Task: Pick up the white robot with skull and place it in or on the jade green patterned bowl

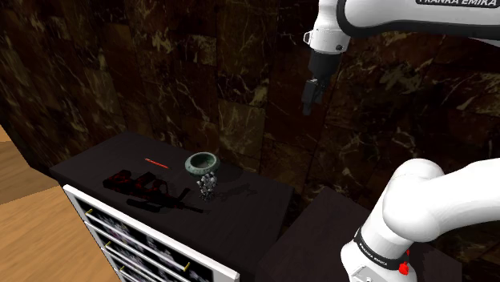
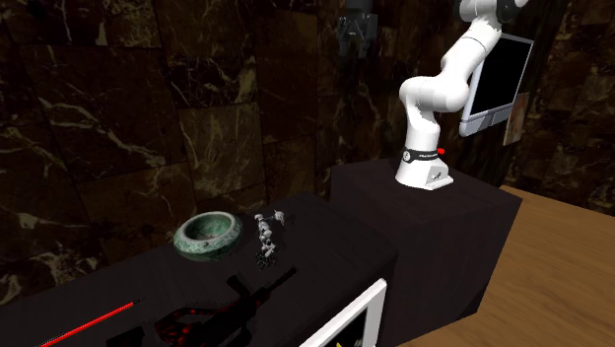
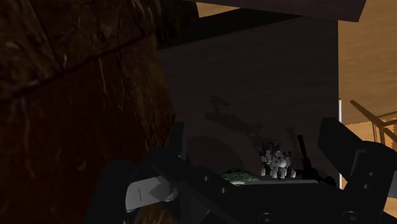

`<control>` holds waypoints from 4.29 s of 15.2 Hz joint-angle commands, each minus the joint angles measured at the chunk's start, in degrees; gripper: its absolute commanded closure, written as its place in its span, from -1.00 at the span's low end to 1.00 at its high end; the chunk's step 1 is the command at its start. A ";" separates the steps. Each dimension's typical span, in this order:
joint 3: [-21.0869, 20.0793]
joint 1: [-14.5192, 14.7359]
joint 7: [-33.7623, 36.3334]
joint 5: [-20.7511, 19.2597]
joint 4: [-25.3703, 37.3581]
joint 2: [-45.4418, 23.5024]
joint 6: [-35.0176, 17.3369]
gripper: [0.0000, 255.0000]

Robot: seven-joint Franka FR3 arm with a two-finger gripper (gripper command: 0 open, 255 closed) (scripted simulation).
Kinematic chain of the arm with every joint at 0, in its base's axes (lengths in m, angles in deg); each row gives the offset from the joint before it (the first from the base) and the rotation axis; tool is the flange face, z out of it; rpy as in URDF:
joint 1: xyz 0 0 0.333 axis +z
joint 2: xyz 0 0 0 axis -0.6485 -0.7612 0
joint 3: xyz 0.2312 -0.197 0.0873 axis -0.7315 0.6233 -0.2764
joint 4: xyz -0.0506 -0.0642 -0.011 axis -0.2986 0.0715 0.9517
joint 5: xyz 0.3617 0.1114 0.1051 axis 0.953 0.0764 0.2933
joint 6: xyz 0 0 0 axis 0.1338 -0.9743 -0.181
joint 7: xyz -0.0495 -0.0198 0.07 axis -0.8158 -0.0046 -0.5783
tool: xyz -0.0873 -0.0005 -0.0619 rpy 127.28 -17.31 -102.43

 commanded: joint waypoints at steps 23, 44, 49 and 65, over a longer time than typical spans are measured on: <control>-2.78 4.72 0.28 5.07 -1.37 -37.14 -38.74 -1.00; -5.04 7.85 -0.08 5.57 17.45 -71.83 -55.00 -1.00; -4.98 7.95 -0.02 5.48 17.59 -72.84 -55.87 -1.00; -5.05 7.88 -0.02 5.57 17.52 -71.62 -54.72 1.00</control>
